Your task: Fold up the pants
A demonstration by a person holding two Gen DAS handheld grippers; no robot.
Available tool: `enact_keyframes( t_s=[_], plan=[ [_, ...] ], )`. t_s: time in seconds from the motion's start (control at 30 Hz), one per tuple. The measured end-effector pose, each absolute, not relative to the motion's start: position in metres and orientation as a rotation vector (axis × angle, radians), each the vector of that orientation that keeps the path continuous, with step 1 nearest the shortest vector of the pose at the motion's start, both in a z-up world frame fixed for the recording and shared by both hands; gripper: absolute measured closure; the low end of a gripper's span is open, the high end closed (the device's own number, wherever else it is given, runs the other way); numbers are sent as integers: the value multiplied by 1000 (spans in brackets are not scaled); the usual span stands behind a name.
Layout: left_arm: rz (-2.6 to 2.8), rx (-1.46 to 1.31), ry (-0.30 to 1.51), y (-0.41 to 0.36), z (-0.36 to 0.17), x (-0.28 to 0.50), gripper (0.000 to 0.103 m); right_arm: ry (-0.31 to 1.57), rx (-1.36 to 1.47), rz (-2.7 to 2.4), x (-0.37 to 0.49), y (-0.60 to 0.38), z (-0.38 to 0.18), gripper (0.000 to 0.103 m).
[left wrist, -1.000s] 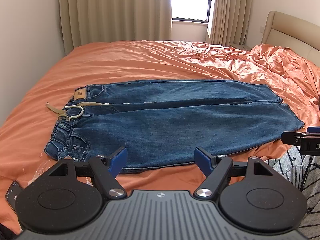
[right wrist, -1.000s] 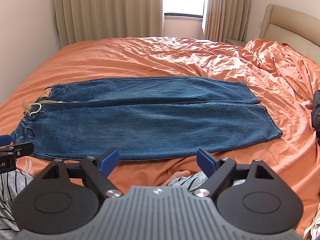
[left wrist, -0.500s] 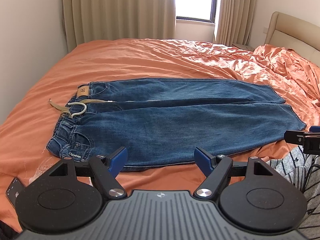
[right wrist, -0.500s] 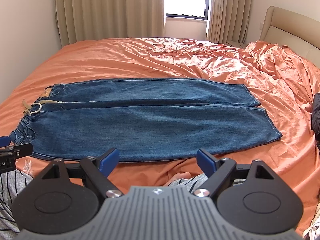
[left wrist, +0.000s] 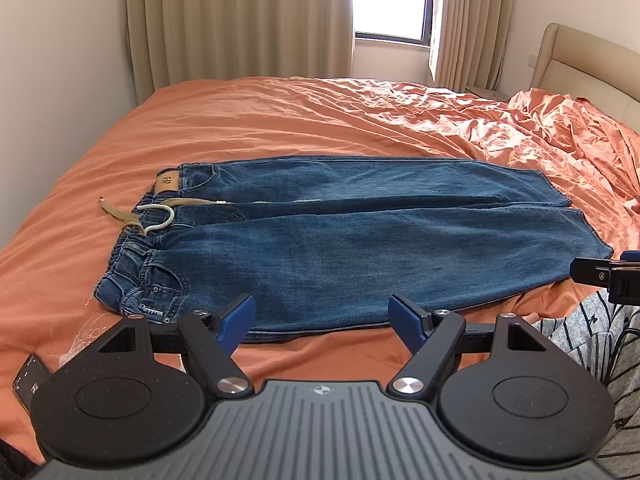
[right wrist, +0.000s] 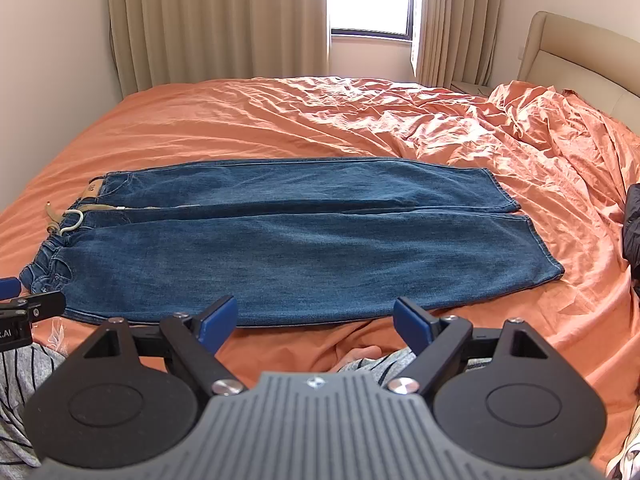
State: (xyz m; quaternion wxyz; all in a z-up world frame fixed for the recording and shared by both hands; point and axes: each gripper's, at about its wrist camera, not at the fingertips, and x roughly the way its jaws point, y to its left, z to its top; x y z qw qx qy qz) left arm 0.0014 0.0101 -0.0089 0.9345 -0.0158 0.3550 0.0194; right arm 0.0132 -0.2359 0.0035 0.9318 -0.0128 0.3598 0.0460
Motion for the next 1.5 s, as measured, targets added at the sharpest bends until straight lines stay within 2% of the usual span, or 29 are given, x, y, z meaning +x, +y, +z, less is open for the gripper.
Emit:
enact_keyframes(
  t_s=[1.33, 1.5],
  plan=[
    [27, -27, 729, 11, -3, 3, 14, 726, -31, 101, 9, -233, 11, 22],
    [-11, 36, 722, 29, -2, 5, 16, 665, -29, 172, 15, -246, 9, 22]
  ],
)
